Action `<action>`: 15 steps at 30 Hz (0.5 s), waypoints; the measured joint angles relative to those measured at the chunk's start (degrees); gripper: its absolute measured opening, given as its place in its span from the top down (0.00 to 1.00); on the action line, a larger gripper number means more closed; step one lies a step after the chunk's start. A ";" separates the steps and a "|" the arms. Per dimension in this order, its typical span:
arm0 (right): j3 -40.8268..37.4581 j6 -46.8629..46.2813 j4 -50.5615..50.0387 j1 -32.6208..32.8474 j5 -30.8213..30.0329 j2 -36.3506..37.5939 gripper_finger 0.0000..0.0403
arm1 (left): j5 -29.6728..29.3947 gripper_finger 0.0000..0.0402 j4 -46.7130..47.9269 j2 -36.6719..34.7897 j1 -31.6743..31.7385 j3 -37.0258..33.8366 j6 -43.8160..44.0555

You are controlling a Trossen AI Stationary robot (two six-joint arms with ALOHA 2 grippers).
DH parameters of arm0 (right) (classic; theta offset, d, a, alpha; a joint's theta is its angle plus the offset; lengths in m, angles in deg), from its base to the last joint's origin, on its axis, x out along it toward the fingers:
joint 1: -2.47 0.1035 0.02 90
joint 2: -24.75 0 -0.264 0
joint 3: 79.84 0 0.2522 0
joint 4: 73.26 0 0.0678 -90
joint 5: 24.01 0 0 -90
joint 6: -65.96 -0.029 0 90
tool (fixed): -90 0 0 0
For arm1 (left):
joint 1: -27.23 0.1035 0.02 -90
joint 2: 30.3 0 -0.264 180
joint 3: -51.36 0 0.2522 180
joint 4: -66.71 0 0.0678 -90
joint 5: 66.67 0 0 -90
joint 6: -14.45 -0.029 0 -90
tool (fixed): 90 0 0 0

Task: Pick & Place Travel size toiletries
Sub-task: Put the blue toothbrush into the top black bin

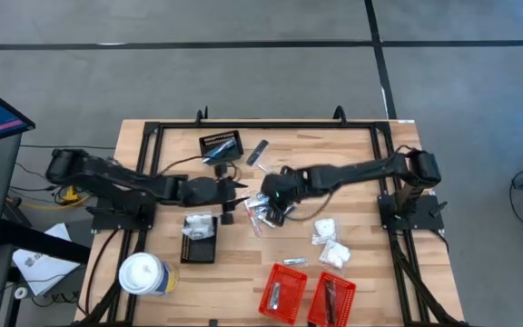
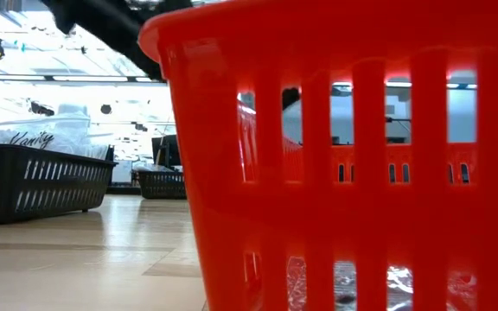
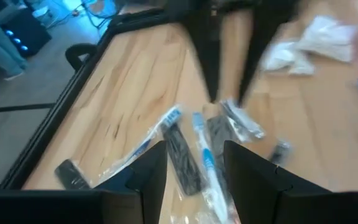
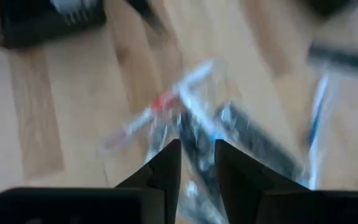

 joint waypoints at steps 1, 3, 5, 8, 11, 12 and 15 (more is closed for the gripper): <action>-0.72 0.01 1.46 1.39 -3.06 0.74 0.79 | 1.15 0.63 -1.84 2.06 1.04 0.00 -0.77; -2.25 0.13 4.10 4.03 -8.91 2.93 0.80 | 3.27 0.63 -6.10 6.50 3.01 0.43 -2.51; -3.61 0.95 7.93 6.26 -13.62 6.22 0.81 | 3.71 0.63 -6.64 10.21 4.82 2.17 -4.14; -6.37 5.10 14.86 8.81 -16.94 13.53 0.81 | 3.74 0.63 -7.01 14.24 7.05 5.90 -7.36; -9.93 11.38 24.60 10.16 -16.62 22.32 0.81 | 5.30 0.63 -5.05 16.92 9.16 10.33 -8.93; -11.35 13.74 28.86 10.60 -16.36 25.10 0.81 | 6.61 0.63 -3.00 17.58 10.04 12.08 -9.01; -18.26 20.57 42.06 11.70 -14.32 33.61 0.81 | 11.49 0.63 3.81 19.87 13.11 17.51 -8.90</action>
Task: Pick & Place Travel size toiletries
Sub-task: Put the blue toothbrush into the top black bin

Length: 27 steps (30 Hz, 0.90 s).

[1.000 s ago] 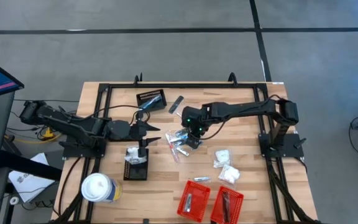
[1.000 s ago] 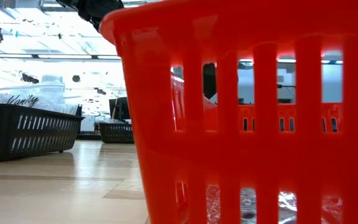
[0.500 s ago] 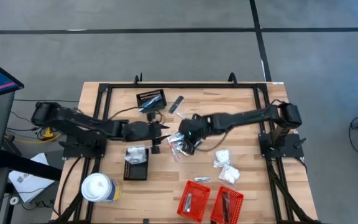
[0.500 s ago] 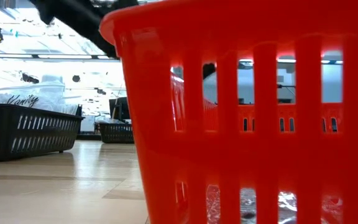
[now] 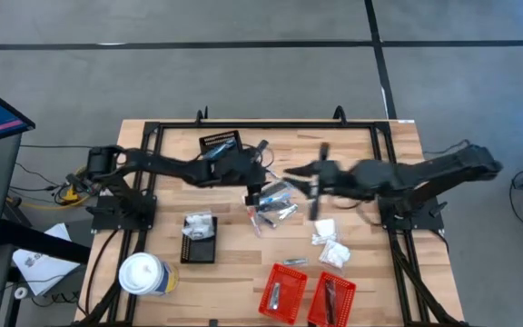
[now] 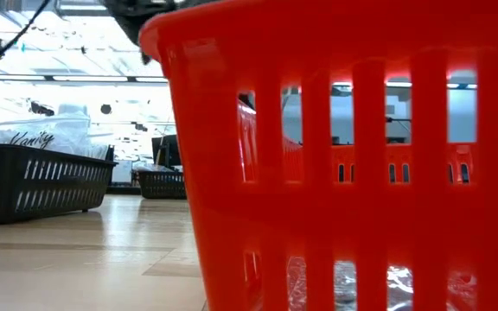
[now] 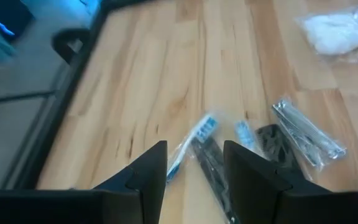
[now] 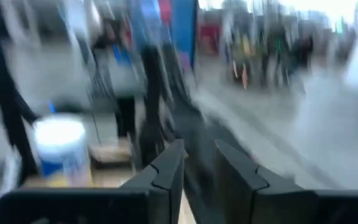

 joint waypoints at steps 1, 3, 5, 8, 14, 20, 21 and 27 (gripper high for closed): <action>-2.60 1.88 4.80 0.35 1.14 2.27 0.81 | 1.66 0.63 1.97 0.69 1.04 1.45 -0.02; -8.22 4.66 12.52 0.71 3.28 6.54 0.81 | 4.14 0.63 4.22 1.76 2.70 3.80 -1.16; -12.79 6.03 18.46 0.62 5.21 9.58 0.81 | 4.81 0.63 6.29 2.25 3.88 5.72 -4.29; -16.49 6.09 20.69 -0.49 5.28 13.37 0.81 | 7.27 0.63 11.78 3.77 5.87 9.61 -7.19; -17.83 5.13 14.31 -0.86 6.58 17.64 0.81 | 16.75 0.63 29.08 13.18 10.84 21.05 -7.06; -17.83 5.13 12.46 -0.48 6.90 17.84 0.81 | 14.28 0.63 33.09 21.78 11.05 28.85 -10.70; -17.83 5.12 12.16 -0.48 6.97 17.86 0.81 | 13.01 0.63 32.60 22.37 10.61 29.67 -12.11; -17.83 5.15 10.69 -0.67 6.96 18.33 0.81 | 11.65 0.62 32.19 23.16 8.07 30.99 -18.41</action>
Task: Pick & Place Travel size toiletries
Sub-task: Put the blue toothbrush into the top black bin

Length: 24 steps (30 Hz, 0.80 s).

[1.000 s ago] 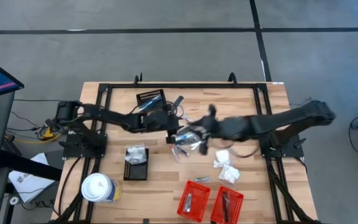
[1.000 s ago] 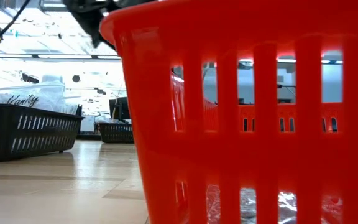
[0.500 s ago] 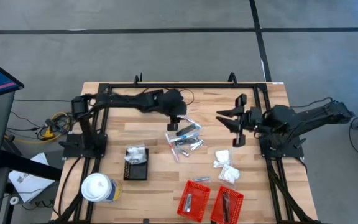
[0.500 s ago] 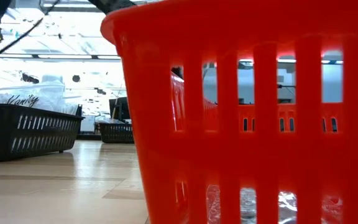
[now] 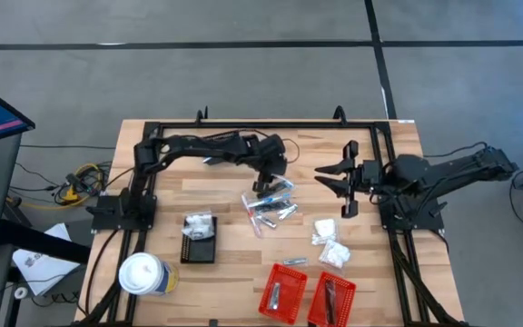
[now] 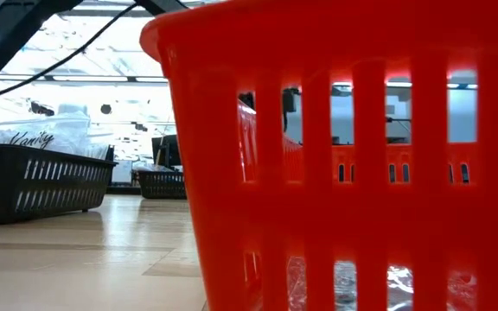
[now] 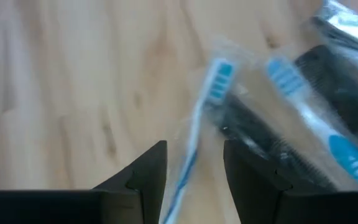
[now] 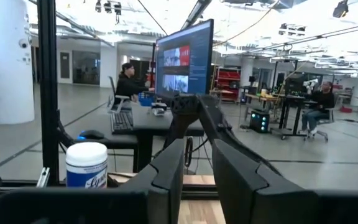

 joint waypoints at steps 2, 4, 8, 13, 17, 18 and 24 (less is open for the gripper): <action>0.02 -0.01 -0.11 -0.56 0.03 0.01 0.81 | 0.07 0.60 0.57 0.73 -0.24 -0.10 -0.20; 0.02 0.00 -0.22 -1.04 0.04 -0.02 0.81 | -0.02 0.58 0.49 1.56 -0.14 -0.22 -0.62; 0.02 -0.47 -0.05 -1.95 0.00 -0.10 0.81 | -0.70 0.51 -1.07 3.36 0.20 0.41 -1.20; 0.04 -1.01 -0.31 -2.09 0.02 -0.08 0.81 | -0.94 0.45 0.05 5.45 0.35 1.14 -1.22; 0.04 -1.07 -0.83 -2.09 0.00 -0.08 0.81 | -1.24 0.46 -0.04 6.49 0.16 1.25 -0.80; 0.04 -1.07 -0.94 -2.10 0.00 -0.08 0.81 | -1.64 0.47 -0.02 6.49 -0.04 1.25 -0.81; 0.04 -1.07 -1.25 -2.10 0.00 -0.08 0.81 | -1.07 0.63 0.25 6.49 -0.07 1.14 0.71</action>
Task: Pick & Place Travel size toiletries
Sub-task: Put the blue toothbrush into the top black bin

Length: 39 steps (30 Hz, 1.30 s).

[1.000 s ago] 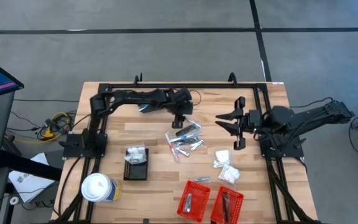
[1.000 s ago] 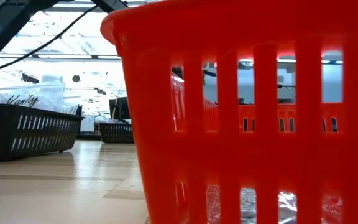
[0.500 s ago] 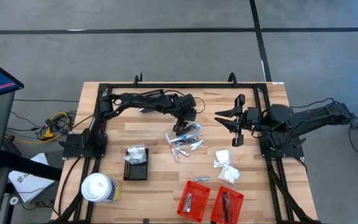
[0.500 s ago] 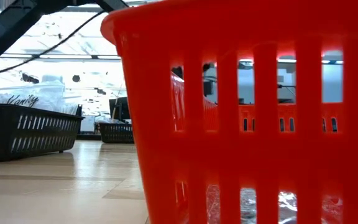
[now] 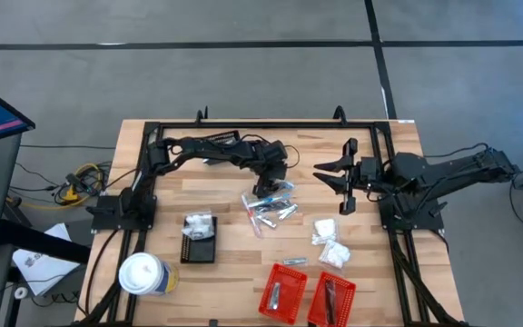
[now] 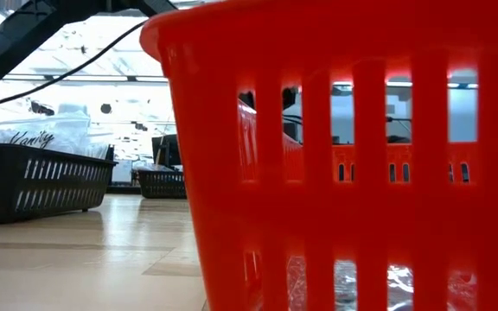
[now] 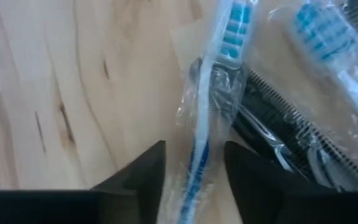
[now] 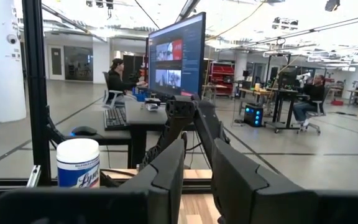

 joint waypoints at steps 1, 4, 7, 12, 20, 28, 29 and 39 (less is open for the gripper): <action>0.00 0.00 0.00 0.00 0.00 0.00 0.81 | 0.01 0.67 0.00 0.02 -0.02 -0.02 0.00; 0.00 0.00 0.00 0.00 0.00 0.00 0.81 | -0.42 0.84 -0.19 0.11 -0.11 -0.04 0.10; 0.00 0.01 -0.03 0.00 0.00 0.00 0.81 | -0.45 0.96 -0.85 0.17 -0.11 -0.07 1.66; 0.00 0.44 -0.64 -0.02 0.00 0.00 0.81 | -8.00 0.96 -0.43 -0.86 -0.59 -0.22 3.01; 0.00 0.44 -1.64 -0.02 0.00 0.09 0.81 | -17.37 0.97 5.78 -12.98 -1.32 -0.17 5.02; 0.00 0.46 -1.38 -0.09 -0.02 0.09 0.81 | -19.86 0.98 22.52 -24.09 5.88 -0.13 13.11; 0.00 0.46 -1.29 -0.09 -0.02 0.09 0.81 | -19.67 0.98 24.78 -24.44 7.21 -0.15 13.54; 0.00 0.46 -1.40 -0.09 -0.02 0.09 0.81 | -15.73 0.98 32.02 -23.30 18.14 -3.90 19.82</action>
